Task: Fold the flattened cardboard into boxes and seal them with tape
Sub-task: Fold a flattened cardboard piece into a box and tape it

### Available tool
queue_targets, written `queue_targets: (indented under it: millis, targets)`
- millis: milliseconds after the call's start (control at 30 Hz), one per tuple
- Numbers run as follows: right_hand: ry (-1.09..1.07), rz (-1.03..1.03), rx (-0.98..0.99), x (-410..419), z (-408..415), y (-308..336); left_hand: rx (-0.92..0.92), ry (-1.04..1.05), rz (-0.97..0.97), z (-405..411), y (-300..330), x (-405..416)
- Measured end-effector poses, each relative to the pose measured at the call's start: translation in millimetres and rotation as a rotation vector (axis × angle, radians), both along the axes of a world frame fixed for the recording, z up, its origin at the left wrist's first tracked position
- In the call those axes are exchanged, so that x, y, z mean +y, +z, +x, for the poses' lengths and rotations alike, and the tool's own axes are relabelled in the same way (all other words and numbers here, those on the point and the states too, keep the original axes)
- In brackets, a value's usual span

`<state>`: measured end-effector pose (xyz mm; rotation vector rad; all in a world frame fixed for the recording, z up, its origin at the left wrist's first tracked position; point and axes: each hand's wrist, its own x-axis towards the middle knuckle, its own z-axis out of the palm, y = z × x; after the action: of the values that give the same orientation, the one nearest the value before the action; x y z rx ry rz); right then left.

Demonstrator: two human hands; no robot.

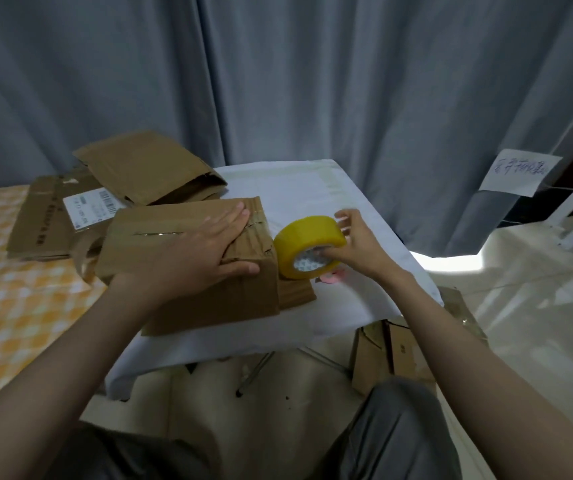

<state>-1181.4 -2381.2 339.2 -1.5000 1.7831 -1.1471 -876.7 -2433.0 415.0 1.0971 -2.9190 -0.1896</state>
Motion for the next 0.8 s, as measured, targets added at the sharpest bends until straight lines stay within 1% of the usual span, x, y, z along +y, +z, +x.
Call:
queue_targets:
  millis: [33, 67, 133, 167, 200, 300, 367, 433, 533, 600, 700, 800]
  targets:
    - [0.022, 0.093, 0.003, 7.4, -5.4, -7.4, -0.001, -0.002, -0.001, -0.2, 0.4, 0.4]
    - [0.053, 0.157, 0.074, 13.2, -10.8, -17.0, -0.001, -0.003, -0.002, -0.6, 1.1, 1.3]
    - [0.074, 0.148, 0.303, 15.7, -17.4, -35.0, 0.011, -0.001, -0.017, -2.0, 2.9, 3.4]
    - [0.066, 0.109, 0.38, 14.5, -17.7, -41.3, 0.017, 0.003, -0.025, -2.3, 4.4, 3.8]
    - [0.046, 0.088, 0.4, 12.1, -18.2, -45.3, 0.019, 0.01, -0.022, -2.8, 7.4, 5.1]
    - [-0.062, 0.088, 0.307, 15.6, -18.9, -43.8, 0.011, -0.001, -0.005, -10.2, 17.8, 8.1]
    - [-0.183, 0.076, 0.228, 22.8, -23.3, -40.2, -0.021, -0.042, -0.064, -22.3, 27.7, 2.5]
    - [-0.285, 0.012, 0.164, 30.5, -22.6, -29.2, -0.045, -0.08, -0.119, -38.4, 40.0, -14.2]
    - [-0.377, -0.165, 0.043, 40.9, -11.0, -2.6, 0.027, -0.189, -0.127, -68.6, 51.1, -43.5]
    - [-0.41, -0.251, -0.019, 48.1, -0.6, 16.5, 0.029, -0.254, -0.086, -89.3, 51.4, -58.2]
    - [-0.378, -0.303, -0.121, 55.6, 19.1, 37.2, 0.035, -0.268, 0.066, -112.5, 54.8, -73.3]
    - [-0.302, -0.318, -0.097, 55.6, 37.9, 39.5, 0.012, -0.264, 0.192, -126.4, 51.9, -89.0]
